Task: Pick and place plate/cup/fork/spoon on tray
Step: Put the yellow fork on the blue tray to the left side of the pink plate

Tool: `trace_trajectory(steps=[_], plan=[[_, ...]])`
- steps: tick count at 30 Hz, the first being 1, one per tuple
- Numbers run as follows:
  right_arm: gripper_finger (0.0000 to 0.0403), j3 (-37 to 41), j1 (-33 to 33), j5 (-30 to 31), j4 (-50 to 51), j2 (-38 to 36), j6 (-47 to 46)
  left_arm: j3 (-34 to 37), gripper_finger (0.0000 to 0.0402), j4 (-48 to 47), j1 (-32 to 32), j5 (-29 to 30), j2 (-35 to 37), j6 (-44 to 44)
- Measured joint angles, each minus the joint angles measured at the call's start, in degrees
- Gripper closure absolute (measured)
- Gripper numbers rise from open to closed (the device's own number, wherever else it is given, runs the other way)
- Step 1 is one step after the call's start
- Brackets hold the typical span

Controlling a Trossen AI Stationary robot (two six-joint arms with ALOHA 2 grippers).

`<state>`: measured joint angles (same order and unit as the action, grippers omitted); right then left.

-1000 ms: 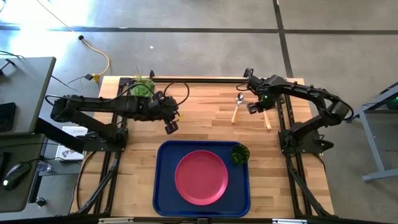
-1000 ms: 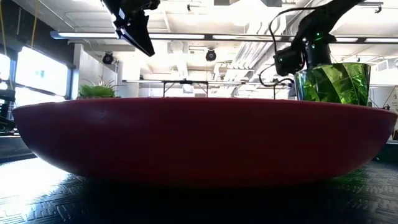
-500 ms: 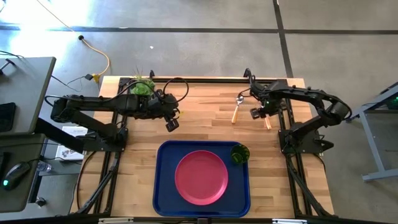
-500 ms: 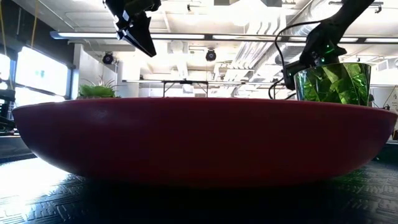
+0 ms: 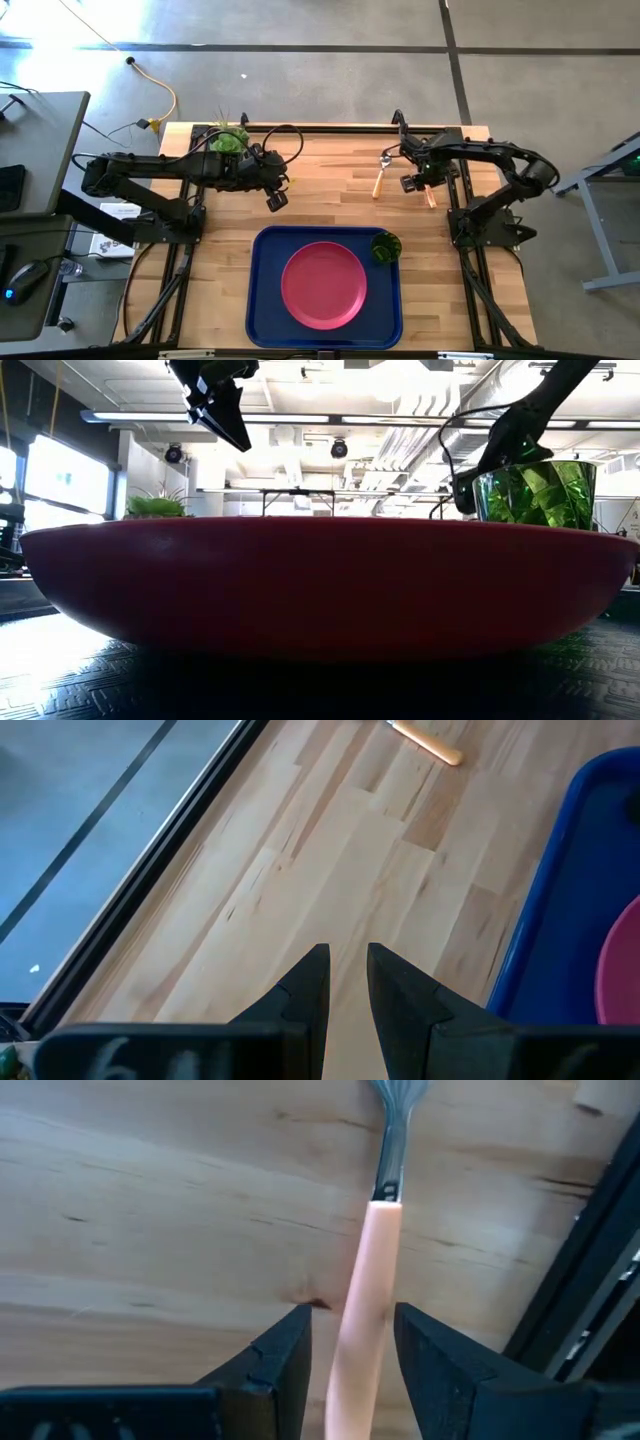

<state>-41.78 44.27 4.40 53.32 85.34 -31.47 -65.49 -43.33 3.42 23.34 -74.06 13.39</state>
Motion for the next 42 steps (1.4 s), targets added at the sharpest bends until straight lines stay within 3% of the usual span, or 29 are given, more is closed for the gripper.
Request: trace_trajectory(steps=[10, 23, 34, 42], plan=[[0.0282, -0.22, 0.0, 0.9, -0.8, 4.44, 0.46, 0.0, 0.0339, 0.01, 0.0, -0.18, 0.0, 0.03], [0.0373, -0.2, -0.02, 0.93, -1.25, 4.55, 0.34, 0.0, 0.0339, 0.04, 0.0, -0.22, 0.0, 0.13], [0.0375, 0.09, 0.0, 1.61, -1.72, 0.69, -1.93, 0.0, 0.0339, 0.09, 0.0, -0.22, 0.0, 0.13], [0.0376, 0.07, -1.27, -1.57, -1.3, -4.86, -4.57, 0.0, 0.0339, 0.16, 0.0, -0.2, 0.0, 0.22]])
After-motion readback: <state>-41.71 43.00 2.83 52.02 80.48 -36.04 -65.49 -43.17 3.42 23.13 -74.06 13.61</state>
